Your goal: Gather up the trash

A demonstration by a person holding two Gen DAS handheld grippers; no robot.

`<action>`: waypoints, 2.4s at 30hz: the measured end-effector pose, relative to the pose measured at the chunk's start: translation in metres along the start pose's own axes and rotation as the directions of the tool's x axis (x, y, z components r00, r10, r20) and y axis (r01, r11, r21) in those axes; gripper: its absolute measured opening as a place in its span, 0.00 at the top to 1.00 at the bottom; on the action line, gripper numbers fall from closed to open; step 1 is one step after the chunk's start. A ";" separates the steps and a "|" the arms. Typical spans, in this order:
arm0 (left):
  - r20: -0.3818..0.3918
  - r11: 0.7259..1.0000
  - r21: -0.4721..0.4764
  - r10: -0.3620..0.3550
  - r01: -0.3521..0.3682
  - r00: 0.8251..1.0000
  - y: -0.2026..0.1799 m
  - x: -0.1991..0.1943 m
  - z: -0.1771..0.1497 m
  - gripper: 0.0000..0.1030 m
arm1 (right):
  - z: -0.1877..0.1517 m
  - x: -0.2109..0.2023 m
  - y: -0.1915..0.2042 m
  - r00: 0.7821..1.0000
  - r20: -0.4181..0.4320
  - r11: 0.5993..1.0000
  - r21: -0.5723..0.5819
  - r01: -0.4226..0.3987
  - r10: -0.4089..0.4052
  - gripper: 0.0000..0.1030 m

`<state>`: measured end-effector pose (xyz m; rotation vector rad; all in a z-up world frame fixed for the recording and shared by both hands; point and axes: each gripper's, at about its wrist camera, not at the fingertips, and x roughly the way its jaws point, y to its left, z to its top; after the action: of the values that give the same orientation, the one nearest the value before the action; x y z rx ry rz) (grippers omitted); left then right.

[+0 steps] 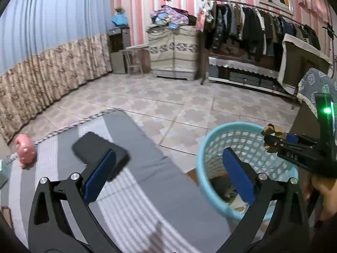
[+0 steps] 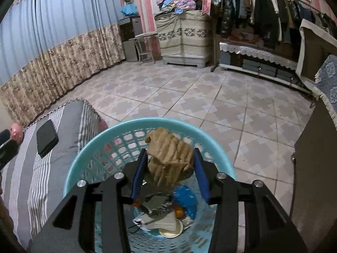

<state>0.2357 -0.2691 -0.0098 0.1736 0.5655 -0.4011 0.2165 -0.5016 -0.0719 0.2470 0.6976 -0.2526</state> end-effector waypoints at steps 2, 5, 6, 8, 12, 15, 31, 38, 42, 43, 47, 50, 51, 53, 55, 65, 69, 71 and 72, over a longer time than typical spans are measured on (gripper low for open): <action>0.002 1.000 0.001 0.026 -0.026 1.000 0.006 -0.007 -0.006 0.05 | -0.002 0.005 0.003 1.000 -0.025 1.000 -0.002 -0.001 0.001 0.33; -0.010 0.999 -0.019 0.046 -0.046 0.999 0.020 -0.021 -0.018 0.05 | -0.007 0.009 0.007 0.999 -0.038 1.000 0.004 -0.006 0.007 0.17; -0.012 0.998 -0.027 0.054 -0.055 0.998 0.024 -0.026 -0.022 0.05 | -0.007 0.010 0.008 0.999 -0.044 1.000 0.005 -0.006 0.007 0.15; -0.009 0.996 -0.046 0.079 -0.079 0.997 0.033 -0.037 -0.028 0.05 | -0.007 0.010 0.010 0.999 -0.048 1.000 0.010 0.002 -0.002 0.08; 0.001 0.988 -0.083 0.128 -0.128 0.992 0.051 -0.062 -0.040 0.05 | -0.009 0.002 0.017 1.000 -0.030 1.000 0.010 0.001 -0.001 0.05; -0.008 0.981 -0.105 0.166 -0.166 0.986 0.066 -0.079 -0.047 0.05 | -0.011 -0.012 0.026 1.000 0.007 1.000 -0.001 0.014 -0.014 0.04; -0.015 0.944 -0.162 0.290 -0.288 0.957 0.110 -0.160 -0.116 0.05 | -0.071 -0.094 0.134 0.985 0.092 0.977 -0.171 -0.131 0.148 0.04; -0.003 0.940 -0.193 0.285 -0.280 0.959 0.122 -0.181 -0.142 0.05 | -0.103 -0.137 0.174 0.973 0.127 0.963 -0.219 -0.160 0.190 0.04; 0.030 0.943 -0.204 0.275 -0.263 0.961 0.124 -0.195 -0.146 0.05 | -0.120 -0.154 0.188 0.970 0.127 0.959 -0.222 -0.174 0.205 0.04; 0.041 0.943 -0.204 0.278 -0.264 0.960 0.123 -0.199 -0.146 0.05 | -0.123 -0.159 0.192 0.970 0.128 0.957 -0.232 -0.173 0.206 0.04; 0.068 0.942 -0.215 0.279 -0.259 0.958 0.124 -0.214 -0.151 0.05 | -0.134 -0.176 0.207 0.966 0.149 0.954 -0.246 -0.171 0.211 0.04; 0.080 0.944 -0.219 0.269 -0.246 0.960 0.126 -0.223 -0.153 0.05 | -0.139 -0.186 0.214 0.963 0.157 0.952 -0.254 -0.173 0.217 0.04; 0.089 0.944 -0.220 0.272 -0.247 0.958 0.127 -0.226 -0.153 0.05 | -0.140 -0.192 0.216 0.961 0.166 0.951 -0.254 -0.177 0.223 0.04; 0.109 0.943 -0.217 0.281 -0.253 0.954 0.127 -0.234 -0.153 0.05 | -0.142 -0.200 0.218 0.954 0.183 0.948 -0.257 -0.186 0.237 0.04; 0.118 0.944 -0.213 0.282 -0.253 0.952 0.128 -0.239 -0.152 0.05 | -0.143 -0.207 0.220 0.950 0.202 0.947 -0.266 -0.182 0.239 0.04; 0.136 0.935 -0.221 0.312 -0.278 0.940 0.131 -0.255 -0.156 0.05 | -0.147 -0.222 0.227 0.938 0.230 0.942 -0.275 -0.194 0.260 0.04; 0.131 0.932 -0.237 0.309 -0.273 0.942 0.138 -0.256 -0.157 0.05 | -0.147 -0.224 0.228 0.935 0.234 0.940 -0.280 -0.196 0.265 0.04; 0.130 0.931 -0.242 0.310 -0.273 0.942 0.140 -0.256 -0.158 0.05 | -0.147 -0.224 0.229 0.935 0.233 0.938 -0.284 -0.198 0.268 0.04; 0.131 0.930 -0.245 0.313 -0.275 0.941 0.141 -0.257 -0.159 0.05 | -0.147 -0.224 0.230 0.934 0.235 0.937 -0.287 -0.197 0.268 0.04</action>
<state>0.0193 -0.0161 0.0070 0.0059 0.4049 -0.0555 0.0339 -0.2078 -0.0012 0.0412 0.4172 0.0368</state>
